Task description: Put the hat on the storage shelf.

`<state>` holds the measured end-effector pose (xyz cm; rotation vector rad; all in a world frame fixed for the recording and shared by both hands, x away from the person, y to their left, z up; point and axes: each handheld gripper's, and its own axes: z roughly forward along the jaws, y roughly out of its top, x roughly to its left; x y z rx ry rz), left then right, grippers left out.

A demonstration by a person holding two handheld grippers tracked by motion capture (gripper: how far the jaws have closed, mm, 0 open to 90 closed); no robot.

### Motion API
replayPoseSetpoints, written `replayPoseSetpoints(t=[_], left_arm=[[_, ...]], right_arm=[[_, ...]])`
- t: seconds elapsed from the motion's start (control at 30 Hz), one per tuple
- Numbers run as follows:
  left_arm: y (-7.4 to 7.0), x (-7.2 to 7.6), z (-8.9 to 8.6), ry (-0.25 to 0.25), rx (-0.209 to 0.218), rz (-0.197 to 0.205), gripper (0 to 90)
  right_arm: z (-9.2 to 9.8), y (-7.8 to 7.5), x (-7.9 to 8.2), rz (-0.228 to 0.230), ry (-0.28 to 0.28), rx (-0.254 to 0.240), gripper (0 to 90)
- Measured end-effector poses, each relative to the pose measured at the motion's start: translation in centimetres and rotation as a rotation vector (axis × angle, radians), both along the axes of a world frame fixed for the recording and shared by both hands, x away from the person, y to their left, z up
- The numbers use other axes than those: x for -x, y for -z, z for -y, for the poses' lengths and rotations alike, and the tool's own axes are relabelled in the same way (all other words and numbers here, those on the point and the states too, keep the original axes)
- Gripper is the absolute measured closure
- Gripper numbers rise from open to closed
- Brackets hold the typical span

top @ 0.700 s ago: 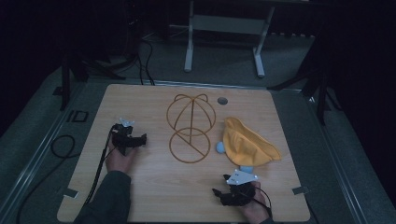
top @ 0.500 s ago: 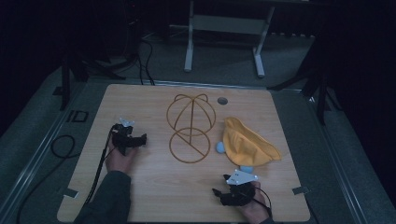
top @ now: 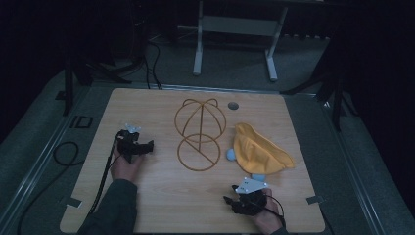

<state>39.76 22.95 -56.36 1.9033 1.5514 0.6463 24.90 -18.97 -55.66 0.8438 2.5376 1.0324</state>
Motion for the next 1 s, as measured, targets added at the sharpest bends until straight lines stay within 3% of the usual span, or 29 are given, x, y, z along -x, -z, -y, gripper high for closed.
replayPoseSetpoints(t=[0.27,0.57,1.0], left_arm=[[0.0,0.0,0.0,0.0,0.001,0.0,14.6],[0.0,0.0,0.0,-0.001,0.0,0.0,14.6],[0.0,0.0,0.0,-0.001,0.0,0.0,14.6]], right_arm=[[0.7,-0.9,-0.5,0.042,-0.015,0.057,52.4],[3.1,-2.2,-1.4,0.09,0.039,0.09,49.7],[6.4,-2.5,-2.3,0.145,0.12,0.127,52.2]])
